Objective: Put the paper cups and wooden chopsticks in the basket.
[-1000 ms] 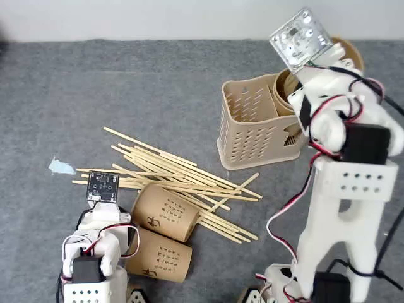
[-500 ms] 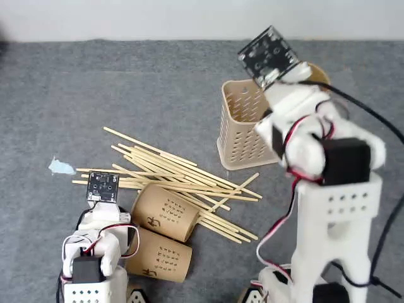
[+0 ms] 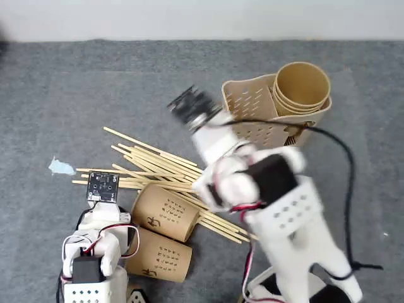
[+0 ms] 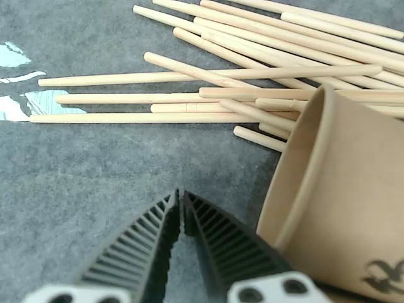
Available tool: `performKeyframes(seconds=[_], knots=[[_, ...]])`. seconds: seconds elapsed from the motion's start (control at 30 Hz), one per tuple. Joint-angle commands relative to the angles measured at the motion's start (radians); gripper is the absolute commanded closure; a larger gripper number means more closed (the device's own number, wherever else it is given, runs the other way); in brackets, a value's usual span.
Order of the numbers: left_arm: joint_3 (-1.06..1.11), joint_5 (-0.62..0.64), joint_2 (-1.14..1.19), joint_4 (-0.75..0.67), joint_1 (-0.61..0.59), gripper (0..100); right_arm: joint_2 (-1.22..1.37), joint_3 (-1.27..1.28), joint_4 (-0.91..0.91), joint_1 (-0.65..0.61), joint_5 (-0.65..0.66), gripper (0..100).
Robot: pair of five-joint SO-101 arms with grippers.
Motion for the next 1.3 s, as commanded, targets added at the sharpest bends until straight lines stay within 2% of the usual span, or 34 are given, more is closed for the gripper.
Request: performKeyframes(seconds=[0.0,0.2,0.4,0.6,0.77,1.27], knots=[[-0.010,-0.002,-0.015,0.003,-0.002,99,-0.015,0.097,-0.001,-0.130,-0.084,64.0],[-0.010,-0.002,-0.015,0.003,-0.002,99,-0.015,0.330,-0.237,-0.249,-0.157,63.2],[-0.010,-0.002,-0.015,0.003,-0.002,99,-0.007,0.466,-0.433,-0.275,-0.157,63.1],[-0.010,-0.002,-0.015,0.003,-0.002,99,0.145,0.468,-0.464,-0.275,-0.163,63.0],[-0.010,-0.002,-0.015,0.003,-0.002,99,0.236,0.442,-0.486,-0.277,-0.244,63.0],[-0.010,-0.002,-0.015,0.003,-0.002,99,0.334,0.437,-0.490,-0.246,-0.307,63.4]])
